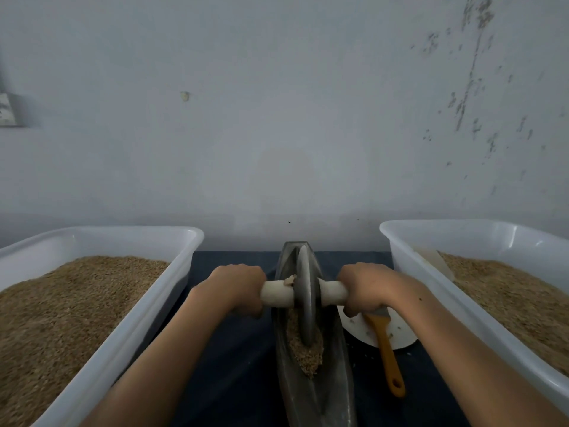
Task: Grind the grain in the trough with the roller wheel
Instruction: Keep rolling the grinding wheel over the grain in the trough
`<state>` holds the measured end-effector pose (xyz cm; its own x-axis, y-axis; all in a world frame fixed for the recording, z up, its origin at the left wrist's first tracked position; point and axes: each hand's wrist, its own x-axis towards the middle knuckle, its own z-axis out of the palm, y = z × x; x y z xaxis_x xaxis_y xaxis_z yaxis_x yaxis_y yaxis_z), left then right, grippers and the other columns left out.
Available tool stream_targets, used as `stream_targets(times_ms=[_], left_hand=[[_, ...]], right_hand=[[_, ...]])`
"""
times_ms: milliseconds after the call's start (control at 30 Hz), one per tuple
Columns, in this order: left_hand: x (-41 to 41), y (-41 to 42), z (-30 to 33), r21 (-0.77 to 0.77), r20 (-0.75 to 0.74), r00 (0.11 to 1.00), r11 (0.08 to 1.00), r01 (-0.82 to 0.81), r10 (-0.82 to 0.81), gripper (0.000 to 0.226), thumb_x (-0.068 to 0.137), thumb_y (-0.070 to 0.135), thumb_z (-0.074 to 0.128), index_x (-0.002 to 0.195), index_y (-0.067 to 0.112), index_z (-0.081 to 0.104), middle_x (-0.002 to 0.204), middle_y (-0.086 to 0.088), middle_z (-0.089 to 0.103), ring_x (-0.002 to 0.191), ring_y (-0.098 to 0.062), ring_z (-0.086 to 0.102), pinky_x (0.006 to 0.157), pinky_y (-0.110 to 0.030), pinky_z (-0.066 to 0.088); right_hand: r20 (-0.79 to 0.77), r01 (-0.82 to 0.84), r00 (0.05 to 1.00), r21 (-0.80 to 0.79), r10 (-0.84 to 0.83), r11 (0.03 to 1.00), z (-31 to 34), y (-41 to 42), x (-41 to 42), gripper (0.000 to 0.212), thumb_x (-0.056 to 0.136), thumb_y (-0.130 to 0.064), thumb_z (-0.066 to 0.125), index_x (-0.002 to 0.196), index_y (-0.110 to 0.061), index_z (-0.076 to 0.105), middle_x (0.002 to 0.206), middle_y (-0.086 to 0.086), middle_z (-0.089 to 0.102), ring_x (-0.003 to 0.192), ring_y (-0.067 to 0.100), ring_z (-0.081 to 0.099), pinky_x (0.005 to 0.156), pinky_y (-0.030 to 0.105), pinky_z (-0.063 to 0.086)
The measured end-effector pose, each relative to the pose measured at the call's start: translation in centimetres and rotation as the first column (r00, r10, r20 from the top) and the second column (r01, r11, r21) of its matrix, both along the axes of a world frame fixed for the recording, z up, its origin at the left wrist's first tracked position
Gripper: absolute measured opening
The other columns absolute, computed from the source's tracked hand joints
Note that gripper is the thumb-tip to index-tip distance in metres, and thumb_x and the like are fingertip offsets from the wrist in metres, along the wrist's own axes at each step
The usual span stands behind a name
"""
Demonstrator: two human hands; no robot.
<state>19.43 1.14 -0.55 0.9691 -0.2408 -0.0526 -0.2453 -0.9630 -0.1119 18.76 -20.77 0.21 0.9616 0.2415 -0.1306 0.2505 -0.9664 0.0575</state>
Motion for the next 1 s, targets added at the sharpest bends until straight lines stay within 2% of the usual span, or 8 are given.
stream_targets(times_ms=[167, 267, 367, 433, 600, 700, 867, 1000], left_hand=[[0.2, -0.5, -0.3, 0.005, 0.169, 0.985, 1.0, -0.013, 0.012, 0.035, 0.081, 0.033, 0.065, 0.113, 0.021, 0.056, 0.102, 0.001, 0.062, 0.083, -0.016, 0.054, 0.071, -0.029, 0.039], [0.2, -0.5, -0.8, -0.033, 0.292, 0.956, 0.999, 0.005, 0.005, 0.029, 0.085, 0.033, 0.06, 0.113, 0.024, 0.055, 0.105, 0.001, 0.062, 0.094, -0.018, 0.058, 0.073, -0.029, 0.038], [0.2, -0.6, -0.9, -0.044, 0.323, 0.946, 0.999, 0.009, 0.006, 0.028, 0.086, 0.033, 0.059, 0.113, 0.024, 0.055, 0.105, 0.001, 0.062, 0.095, -0.018, 0.058, 0.073, -0.029, 0.037], [0.1, -0.7, -0.7, -0.023, 0.291, 0.957, 1.0, -0.006, 0.012, 0.031, 0.086, 0.032, 0.06, 0.115, 0.022, 0.055, 0.106, 0.0, 0.062, 0.095, -0.018, 0.058, 0.073, -0.029, 0.038], [-0.2, -0.4, 0.1, 0.002, 0.024, 0.999, 1.0, -0.031, 0.031, 0.045, 0.077, 0.034, 0.071, 0.118, 0.02, 0.056, 0.101, 0.001, 0.062, 0.08, -0.015, 0.051, 0.07, -0.03, 0.039], [-0.3, -0.4, 0.1, 0.002, -0.009, 1.0, 1.0, -0.028, 0.028, 0.047, 0.076, 0.034, 0.072, 0.118, 0.019, 0.056, 0.093, 0.002, 0.057, 0.079, -0.014, 0.05, 0.069, -0.03, 0.039], [-0.1, -0.6, -0.3, -0.008, 0.121, 0.992, 0.999, -0.035, 0.036, 0.039, 0.079, 0.034, 0.068, 0.114, 0.02, 0.056, 0.092, 0.003, 0.058, 0.078, -0.015, 0.05, 0.069, -0.03, 0.038], [0.1, -0.9, -0.9, -0.039, 0.327, 0.944, 0.999, -0.036, 0.047, 0.026, 0.086, 0.03, 0.059, 0.11, 0.023, 0.056, 0.103, 0.001, 0.062, 0.091, -0.019, 0.058, 0.07, -0.03, 0.036]], right_hand=[[0.089, -0.004, 0.996, 0.012, 0.003, 1.0, -0.1, 0.1, 0.3, 0.03, 0.081, -0.026, 0.068, 0.109, -0.016, 0.06, 0.078, -0.005, 0.054, 0.073, 0.014, 0.055, 0.054, 0.022, 0.035], [0.223, -0.006, 0.975, 0.01, 0.004, 1.0, -0.4, 0.2, 0.3, 0.023, 0.085, -0.024, 0.062, 0.106, -0.017, 0.06, 0.09, -0.001, 0.062, 0.073, 0.016, 0.053, 0.059, 0.025, 0.033], [0.308, -0.008, 0.951, 0.015, 0.004, 1.0, -0.6, 0.4, 0.2, 0.018, 0.088, -0.023, 0.058, 0.105, -0.019, 0.06, 0.1, 0.002, 0.066, 0.079, 0.017, 0.056, 0.067, 0.027, 0.034], [0.29, -0.016, 0.957, 0.007, 0.013, 1.0, -0.6, 0.4, 0.2, 0.021, 0.088, -0.023, 0.059, 0.109, -0.019, 0.059, 0.103, 0.002, 0.066, 0.084, 0.017, 0.058, 0.068, 0.027, 0.035], [0.074, -0.021, 0.997, -0.029, 0.023, 0.999, 0.1, 0.1, -0.1, 0.034, 0.082, -0.025, 0.067, 0.115, -0.018, 0.06, 0.094, 0.0, 0.062, 0.081, 0.017, 0.058, 0.064, 0.026, 0.039], [-0.001, -0.009, 1.0, -0.005, 0.009, 1.0, 0.1, 0.0, 0.0, 0.039, 0.08, -0.025, 0.069, 0.116, -0.017, 0.06, 0.094, 0.001, 0.062, 0.083, 0.017, 0.06, 0.062, 0.024, 0.042], [0.084, -0.015, 0.996, 0.011, 0.014, 1.0, -0.1, 0.1, 0.2, 0.03, 0.082, -0.025, 0.067, 0.11, -0.017, 0.061, 0.081, -0.004, 0.055, 0.075, 0.014, 0.056, 0.056, 0.022, 0.035], [0.325, -0.015, 0.946, 0.014, 0.009, 1.0, -0.7, 0.4, 0.3, 0.017, 0.087, -0.022, 0.057, 0.104, -0.02, 0.059, 0.098, 0.001, 0.065, 0.086, 0.02, 0.06, 0.066, 0.028, 0.035]])
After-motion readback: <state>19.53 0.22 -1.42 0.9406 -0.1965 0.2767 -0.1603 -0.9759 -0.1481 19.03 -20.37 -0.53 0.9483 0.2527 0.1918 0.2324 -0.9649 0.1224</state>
